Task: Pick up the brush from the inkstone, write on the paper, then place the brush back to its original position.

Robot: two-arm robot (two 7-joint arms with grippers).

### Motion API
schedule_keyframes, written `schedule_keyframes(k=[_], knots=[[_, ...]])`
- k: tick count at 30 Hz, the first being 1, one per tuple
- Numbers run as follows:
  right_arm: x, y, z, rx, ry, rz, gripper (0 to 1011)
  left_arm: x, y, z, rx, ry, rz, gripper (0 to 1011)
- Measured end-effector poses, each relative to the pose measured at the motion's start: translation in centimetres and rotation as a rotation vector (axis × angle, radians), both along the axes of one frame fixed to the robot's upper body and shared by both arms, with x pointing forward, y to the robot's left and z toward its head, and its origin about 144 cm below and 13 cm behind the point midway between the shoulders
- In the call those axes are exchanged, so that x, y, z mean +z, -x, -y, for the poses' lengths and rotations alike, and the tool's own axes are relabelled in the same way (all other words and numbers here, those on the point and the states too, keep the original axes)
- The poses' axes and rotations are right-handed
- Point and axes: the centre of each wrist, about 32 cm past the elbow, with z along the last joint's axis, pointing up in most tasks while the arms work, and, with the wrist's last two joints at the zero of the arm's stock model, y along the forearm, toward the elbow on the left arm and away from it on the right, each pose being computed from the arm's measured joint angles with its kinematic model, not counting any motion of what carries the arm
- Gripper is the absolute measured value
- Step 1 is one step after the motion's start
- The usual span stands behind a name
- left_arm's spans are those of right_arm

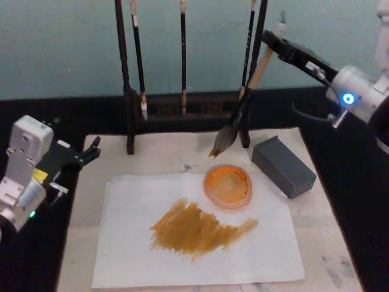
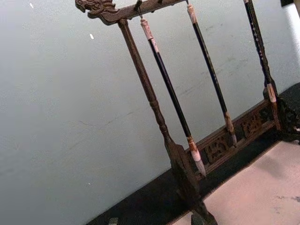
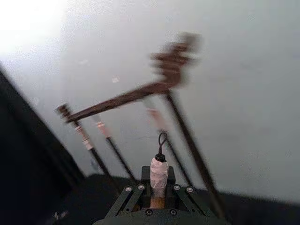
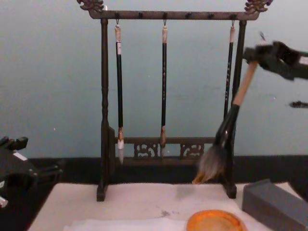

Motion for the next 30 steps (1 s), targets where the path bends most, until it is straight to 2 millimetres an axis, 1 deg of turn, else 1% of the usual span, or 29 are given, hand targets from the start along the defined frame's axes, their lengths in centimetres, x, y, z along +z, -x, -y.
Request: schedule_keyframes(k=[3, 6, 7, 8, 12, 14, 17, 24, 30], knots=[[1.3, 0.2, -0.9, 0.030, 0.101, 0.077, 176, 0.0, 0.0, 0.0, 0.000, 0.000, 0.000, 1010], [3.0, 0.9, -2.5, 0.071, 0.289, 0.200, 175, 0.0, 0.0, 0.0, 0.000, 0.000, 0.000, 1010], [3.0, 0.9, -2.5, 0.071, 0.289, 0.200, 175, 0.0, 0.0, 0.0, 0.000, 0.000, 0.000, 1010], [3.6, 1.2, -3.2, 0.084, 0.357, 0.245, 176, 0.0, 0.0, 0.0, 0.000, 0.000, 0.000, 1010], [4.3, 1.9, -4.5, 0.106, 0.458, 0.312, 176, 0.0, 0.0, 0.0, 0.000, 0.000, 0.000, 1010], [4.4, 2.2, -5.0, 0.111, 0.478, 0.330, 175, 0.0, 0.0, 0.0, 0.000, 0.000, 0.000, 1010], [4.3, 2.3, -5.2, 0.107, 0.476, 0.330, 176, 0.0, 0.0, 0.0, 0.000, 0.000, 0.000, 1010], [3.8, 2.3, -4.8, 0.083, 0.427, 0.292, 175, 0.0, 0.0, 0.0, 0.000, 0.000, 0.000, 1010], [3.7, 2.3, -4.8, 0.083, 0.426, 0.289, 175, 0.0, 0.0, 0.0, 0.000, 0.000, 0.000, 1010]])
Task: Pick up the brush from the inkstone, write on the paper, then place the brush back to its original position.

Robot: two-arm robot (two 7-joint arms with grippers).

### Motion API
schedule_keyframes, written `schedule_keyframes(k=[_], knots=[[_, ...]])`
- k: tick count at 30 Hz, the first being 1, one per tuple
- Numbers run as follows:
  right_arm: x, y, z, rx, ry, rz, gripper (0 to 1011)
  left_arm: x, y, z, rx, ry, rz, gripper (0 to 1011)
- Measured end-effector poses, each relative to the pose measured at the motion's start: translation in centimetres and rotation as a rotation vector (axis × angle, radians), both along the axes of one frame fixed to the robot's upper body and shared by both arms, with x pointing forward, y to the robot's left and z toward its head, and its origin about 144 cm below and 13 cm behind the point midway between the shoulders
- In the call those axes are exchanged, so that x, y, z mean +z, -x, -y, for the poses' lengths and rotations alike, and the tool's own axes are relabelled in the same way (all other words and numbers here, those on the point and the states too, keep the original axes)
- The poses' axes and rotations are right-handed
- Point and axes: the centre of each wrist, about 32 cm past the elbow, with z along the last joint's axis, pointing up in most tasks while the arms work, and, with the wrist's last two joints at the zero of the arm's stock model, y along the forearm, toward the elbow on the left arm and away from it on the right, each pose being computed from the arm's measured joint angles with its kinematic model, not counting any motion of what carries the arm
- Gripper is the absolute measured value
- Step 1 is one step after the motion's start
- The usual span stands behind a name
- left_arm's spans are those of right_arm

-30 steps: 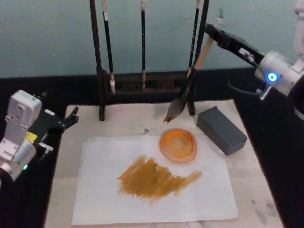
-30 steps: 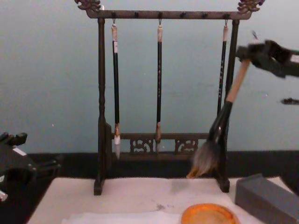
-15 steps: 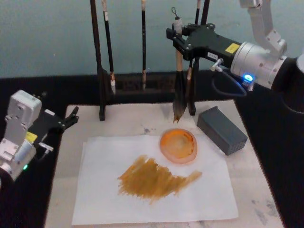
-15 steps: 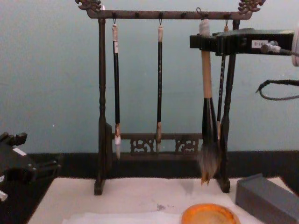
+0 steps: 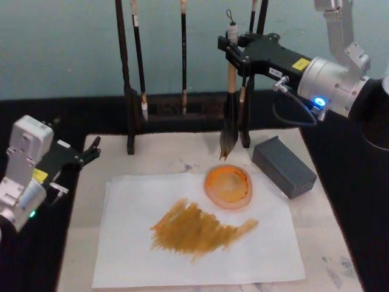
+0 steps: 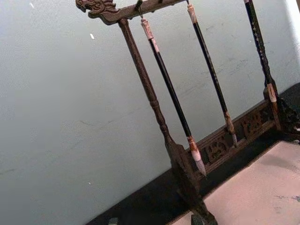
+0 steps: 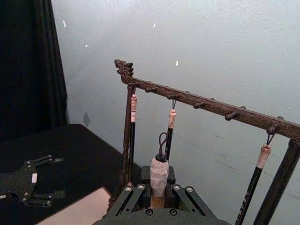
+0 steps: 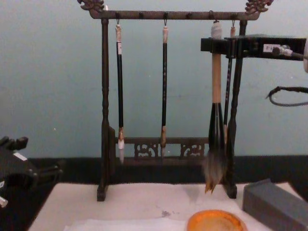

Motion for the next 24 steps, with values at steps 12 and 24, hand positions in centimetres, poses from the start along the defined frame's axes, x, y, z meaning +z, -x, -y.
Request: schedule_keyframes(k=[12, 24], knots=[[0.02, -0.02, -0.04, 0.002, 0.003, 0.003, 176, 0.00, 0.00, 0.00, 0.000, 0.000, 0.000, 1010], [0.03, -0.03, -0.04, 0.003, 0.005, 0.005, 176, 0.00, 0.00, 0.00, 0.000, 0.000, 0.000, 1010]])
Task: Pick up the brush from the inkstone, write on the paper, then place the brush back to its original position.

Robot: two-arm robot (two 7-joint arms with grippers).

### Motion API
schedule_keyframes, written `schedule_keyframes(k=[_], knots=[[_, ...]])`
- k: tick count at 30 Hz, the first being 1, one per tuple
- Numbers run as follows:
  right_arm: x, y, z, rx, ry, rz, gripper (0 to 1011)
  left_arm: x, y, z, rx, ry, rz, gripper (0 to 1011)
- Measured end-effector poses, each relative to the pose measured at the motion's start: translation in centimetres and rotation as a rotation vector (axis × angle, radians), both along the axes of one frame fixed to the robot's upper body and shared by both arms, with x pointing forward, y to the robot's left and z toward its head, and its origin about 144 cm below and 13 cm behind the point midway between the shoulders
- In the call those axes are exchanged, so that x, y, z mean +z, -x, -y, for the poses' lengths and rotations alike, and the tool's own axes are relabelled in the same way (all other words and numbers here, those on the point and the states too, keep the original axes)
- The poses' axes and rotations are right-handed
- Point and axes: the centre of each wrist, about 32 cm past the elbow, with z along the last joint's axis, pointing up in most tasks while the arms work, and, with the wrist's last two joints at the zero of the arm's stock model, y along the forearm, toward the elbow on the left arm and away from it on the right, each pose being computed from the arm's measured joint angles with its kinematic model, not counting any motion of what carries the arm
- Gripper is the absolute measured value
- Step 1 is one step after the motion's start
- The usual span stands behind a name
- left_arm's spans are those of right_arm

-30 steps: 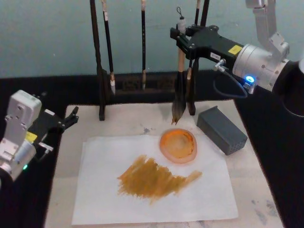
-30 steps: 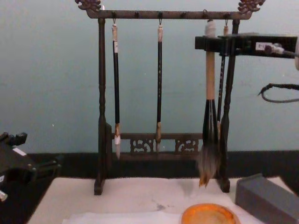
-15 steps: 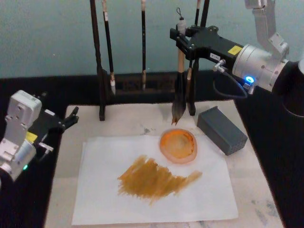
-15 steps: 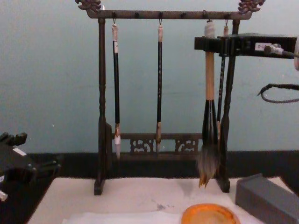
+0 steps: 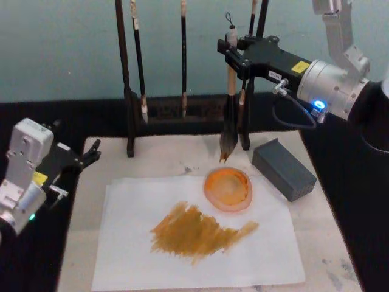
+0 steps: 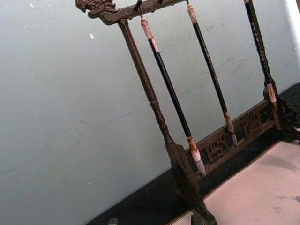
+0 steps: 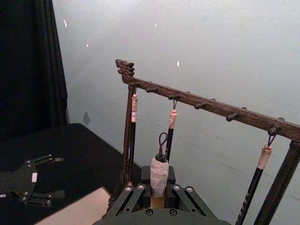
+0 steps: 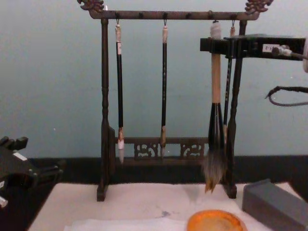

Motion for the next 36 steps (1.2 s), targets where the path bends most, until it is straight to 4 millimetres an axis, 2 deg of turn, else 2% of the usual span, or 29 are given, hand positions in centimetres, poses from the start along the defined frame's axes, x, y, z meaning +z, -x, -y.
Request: schedule_keyframes(k=[8, 13, 14, 18, 24, 36], knots=[[0.1, 0.0, -0.3, 0.043, -0.026, 0.015, 176, 0.0, 0.0, 0.0, 0.000, 0.000, 0.000, 1010], [0.4, -0.2, -1.6, 0.134, -0.068, 0.028, 175, 0.0, 0.0, 0.0, 0.000, 0.000, 0.000, 1010], [0.4, -0.2, -2.8, 0.186, -0.081, 0.030, 175, 0.0, 0.0, 0.0, 0.000, 0.000, 0.000, 1010], [0.2, 0.0, -4.2, 0.241, -0.091, 0.026, 176, 0.0, 0.0, 0.0, 0.000, 0.000, 0.000, 1009], [-1.0, 1.2, -5.8, 0.293, -0.084, 0.018, 176, 0.0, 0.0, 0.0, 0.000, 0.000, 0.000, 1010], [-3.7, 2.9, -6.3, 0.322, -0.103, -0.042, 176, 0.0, 0.0, 0.0, 0.000, 0.000, 0.000, 1010]])
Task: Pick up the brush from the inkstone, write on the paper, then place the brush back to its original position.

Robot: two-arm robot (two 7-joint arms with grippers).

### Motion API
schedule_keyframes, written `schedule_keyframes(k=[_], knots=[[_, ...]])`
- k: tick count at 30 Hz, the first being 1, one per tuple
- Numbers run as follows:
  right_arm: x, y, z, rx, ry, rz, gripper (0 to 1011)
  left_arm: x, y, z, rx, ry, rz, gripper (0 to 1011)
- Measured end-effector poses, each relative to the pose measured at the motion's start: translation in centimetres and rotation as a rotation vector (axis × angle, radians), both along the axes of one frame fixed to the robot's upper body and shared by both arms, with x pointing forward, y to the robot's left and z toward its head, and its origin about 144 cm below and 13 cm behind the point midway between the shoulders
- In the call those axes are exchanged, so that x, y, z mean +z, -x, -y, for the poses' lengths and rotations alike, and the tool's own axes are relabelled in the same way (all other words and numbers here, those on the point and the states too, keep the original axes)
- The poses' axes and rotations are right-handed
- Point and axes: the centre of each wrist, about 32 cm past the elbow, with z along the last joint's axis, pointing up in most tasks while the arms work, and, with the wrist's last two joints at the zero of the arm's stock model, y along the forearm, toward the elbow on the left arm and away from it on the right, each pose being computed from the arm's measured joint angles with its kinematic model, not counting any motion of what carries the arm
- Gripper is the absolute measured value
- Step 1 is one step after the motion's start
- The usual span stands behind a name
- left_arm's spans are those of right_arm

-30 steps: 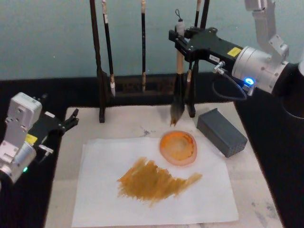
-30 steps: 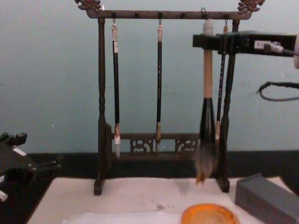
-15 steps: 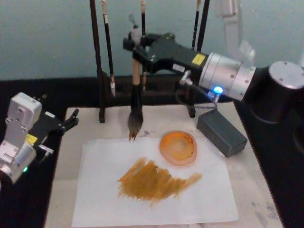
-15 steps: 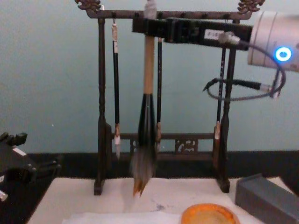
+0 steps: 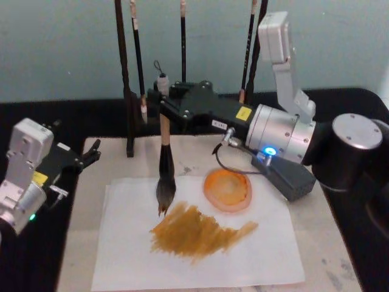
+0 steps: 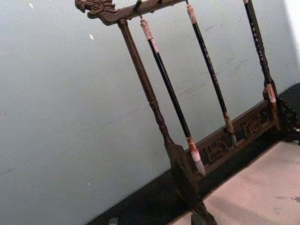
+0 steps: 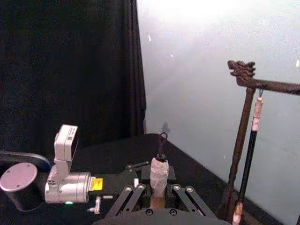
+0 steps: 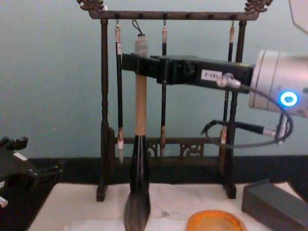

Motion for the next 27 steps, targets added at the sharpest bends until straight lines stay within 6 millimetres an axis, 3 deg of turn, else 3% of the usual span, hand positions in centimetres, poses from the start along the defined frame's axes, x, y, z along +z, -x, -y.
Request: schedule_keyframes(k=[12, 27], knots=[[-2.2, 0.4, 0.2, -0.020, -0.018, -0.064, 175, 0.0, 0.0, 0.0, 0.000, 0.000, 0.000, 1010], [-3.3, 1.1, 0.6, -0.042, -0.002, -0.111, 176, 0.0, 0.0, 0.0, 0.000, 0.000, 0.000, 1009]])
